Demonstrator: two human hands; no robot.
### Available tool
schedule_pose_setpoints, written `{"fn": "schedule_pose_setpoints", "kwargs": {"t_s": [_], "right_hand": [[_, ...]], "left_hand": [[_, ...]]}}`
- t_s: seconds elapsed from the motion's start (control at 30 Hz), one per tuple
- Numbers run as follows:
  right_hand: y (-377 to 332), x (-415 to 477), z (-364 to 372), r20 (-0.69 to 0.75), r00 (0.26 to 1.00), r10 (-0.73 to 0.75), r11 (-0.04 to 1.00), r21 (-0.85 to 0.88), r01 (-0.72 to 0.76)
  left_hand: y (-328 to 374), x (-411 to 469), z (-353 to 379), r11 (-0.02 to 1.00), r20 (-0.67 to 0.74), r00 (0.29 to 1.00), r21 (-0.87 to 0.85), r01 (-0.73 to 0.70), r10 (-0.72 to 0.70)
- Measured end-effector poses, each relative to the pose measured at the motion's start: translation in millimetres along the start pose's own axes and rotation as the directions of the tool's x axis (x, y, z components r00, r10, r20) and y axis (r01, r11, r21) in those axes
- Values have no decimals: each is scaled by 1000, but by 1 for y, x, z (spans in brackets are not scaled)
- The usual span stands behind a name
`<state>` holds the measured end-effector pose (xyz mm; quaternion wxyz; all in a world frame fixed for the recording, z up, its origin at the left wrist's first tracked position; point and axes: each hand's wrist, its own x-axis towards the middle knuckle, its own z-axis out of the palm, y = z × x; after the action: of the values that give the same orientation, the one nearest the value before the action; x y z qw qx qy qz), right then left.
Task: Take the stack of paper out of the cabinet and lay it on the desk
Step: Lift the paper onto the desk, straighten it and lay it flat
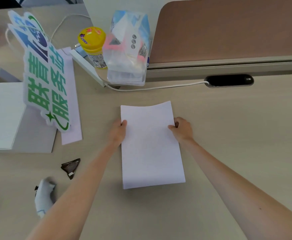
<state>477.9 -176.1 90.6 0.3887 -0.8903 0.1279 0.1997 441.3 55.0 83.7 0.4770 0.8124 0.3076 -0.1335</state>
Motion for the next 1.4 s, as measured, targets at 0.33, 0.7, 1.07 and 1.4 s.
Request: {"fn": "schedule_pose_setpoints", "kwargs": {"t_s": [0.33, 0.7, 1.07, 1.4], "right_hand": [[6, 2, 15, -133, 991, -22, 1000, -25, 19], [29, -48, 15, -179, 981, 74, 986, 160, -46], [55, -112, 22, -88, 992, 88, 989, 123, -76], [51, -121, 22, -11, 996, 83, 995, 46, -83]], "left_hand": [[-9, 6, 7, 939, -214, 968, 340, -55, 134], [-30, -26, 1, 981, -235, 967, -134, -137, 103], [-65, -93, 10, 964, -206, 977, -264, 6, -62], [-52, -120, 13, 964, -218, 968, -258, 69, -127]]}}
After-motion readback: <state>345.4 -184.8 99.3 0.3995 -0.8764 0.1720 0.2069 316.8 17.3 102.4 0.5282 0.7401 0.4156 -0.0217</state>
